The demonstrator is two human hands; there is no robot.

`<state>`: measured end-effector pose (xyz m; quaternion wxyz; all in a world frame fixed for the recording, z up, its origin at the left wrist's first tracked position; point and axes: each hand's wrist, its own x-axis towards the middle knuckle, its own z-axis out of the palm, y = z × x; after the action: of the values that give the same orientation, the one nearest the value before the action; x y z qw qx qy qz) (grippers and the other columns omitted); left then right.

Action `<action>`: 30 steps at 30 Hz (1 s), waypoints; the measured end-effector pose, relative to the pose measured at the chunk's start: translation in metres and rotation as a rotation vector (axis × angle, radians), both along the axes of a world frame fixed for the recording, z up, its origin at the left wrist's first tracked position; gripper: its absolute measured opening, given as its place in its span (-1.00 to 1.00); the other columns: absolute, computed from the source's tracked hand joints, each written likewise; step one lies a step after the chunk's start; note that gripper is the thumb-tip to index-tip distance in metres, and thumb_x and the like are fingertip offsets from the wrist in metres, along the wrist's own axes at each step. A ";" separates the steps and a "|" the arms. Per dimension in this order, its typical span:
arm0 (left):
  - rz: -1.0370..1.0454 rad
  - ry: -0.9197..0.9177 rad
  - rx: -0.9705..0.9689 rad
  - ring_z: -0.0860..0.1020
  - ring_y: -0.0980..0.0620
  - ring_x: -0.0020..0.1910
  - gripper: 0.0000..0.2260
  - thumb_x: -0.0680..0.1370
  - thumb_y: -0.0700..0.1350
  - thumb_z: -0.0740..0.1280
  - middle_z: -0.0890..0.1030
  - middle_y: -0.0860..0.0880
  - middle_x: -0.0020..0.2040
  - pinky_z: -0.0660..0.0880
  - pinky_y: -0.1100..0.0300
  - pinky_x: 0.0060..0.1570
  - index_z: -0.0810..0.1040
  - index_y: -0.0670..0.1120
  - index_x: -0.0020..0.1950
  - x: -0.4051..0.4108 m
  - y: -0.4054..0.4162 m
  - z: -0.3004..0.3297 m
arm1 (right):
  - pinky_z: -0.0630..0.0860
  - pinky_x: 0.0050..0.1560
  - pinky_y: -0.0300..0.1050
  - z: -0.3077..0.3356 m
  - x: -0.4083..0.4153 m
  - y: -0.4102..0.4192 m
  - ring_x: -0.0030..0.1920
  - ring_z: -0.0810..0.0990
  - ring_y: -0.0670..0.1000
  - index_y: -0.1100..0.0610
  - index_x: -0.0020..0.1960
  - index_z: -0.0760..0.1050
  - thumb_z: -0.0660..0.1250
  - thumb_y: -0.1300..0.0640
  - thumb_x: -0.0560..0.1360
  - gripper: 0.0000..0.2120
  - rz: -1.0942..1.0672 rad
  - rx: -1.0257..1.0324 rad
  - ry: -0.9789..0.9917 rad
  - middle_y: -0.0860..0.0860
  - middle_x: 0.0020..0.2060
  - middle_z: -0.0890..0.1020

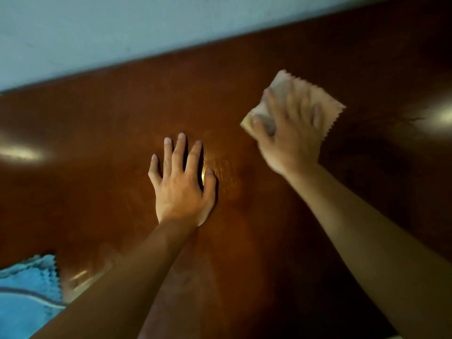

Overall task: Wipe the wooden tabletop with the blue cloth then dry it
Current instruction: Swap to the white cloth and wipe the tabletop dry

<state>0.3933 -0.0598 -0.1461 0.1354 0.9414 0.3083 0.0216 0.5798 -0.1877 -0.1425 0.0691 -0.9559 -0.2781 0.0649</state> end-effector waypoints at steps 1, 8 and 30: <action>0.001 -0.002 -0.002 -0.01 -0.11 0.63 -0.48 0.64 0.17 0.03 0.18 -0.10 0.62 -0.07 -0.21 0.53 0.27 0.00 0.56 0.000 0.000 0.000 | -0.02 0.61 0.25 -0.001 -0.024 0.002 0.66 0.00 0.20 -0.14 0.65 0.12 -0.07 -0.36 0.64 -0.36 0.042 0.013 -0.018 0.07 0.66 0.09; -0.010 -0.008 -0.008 -0.03 -0.11 0.63 -0.47 0.64 0.18 0.06 0.15 -0.09 0.63 -0.09 -0.20 0.53 0.25 0.00 0.57 0.000 0.000 -0.002 | 0.08 0.59 0.28 -0.005 -0.042 -0.027 0.64 0.08 0.20 -0.07 0.61 0.24 -0.02 -0.36 0.63 -0.35 0.173 0.027 -0.048 0.09 0.64 0.19; -0.052 -0.068 -0.057 -0.03 -0.14 0.63 -0.45 0.59 0.18 0.13 0.17 -0.05 0.63 -0.13 -0.21 0.53 0.29 0.03 0.56 -0.001 0.001 0.002 | -0.03 0.62 0.22 -0.001 -0.185 -0.050 0.66 0.01 0.17 -0.17 0.61 0.21 0.00 -0.37 0.62 -0.39 0.075 0.026 0.045 0.03 0.65 0.14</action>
<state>0.3921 -0.0584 -0.1442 0.1730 0.9435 0.2796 0.0415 0.3951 -0.2374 -0.1433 0.0853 -0.9421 -0.3129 0.0853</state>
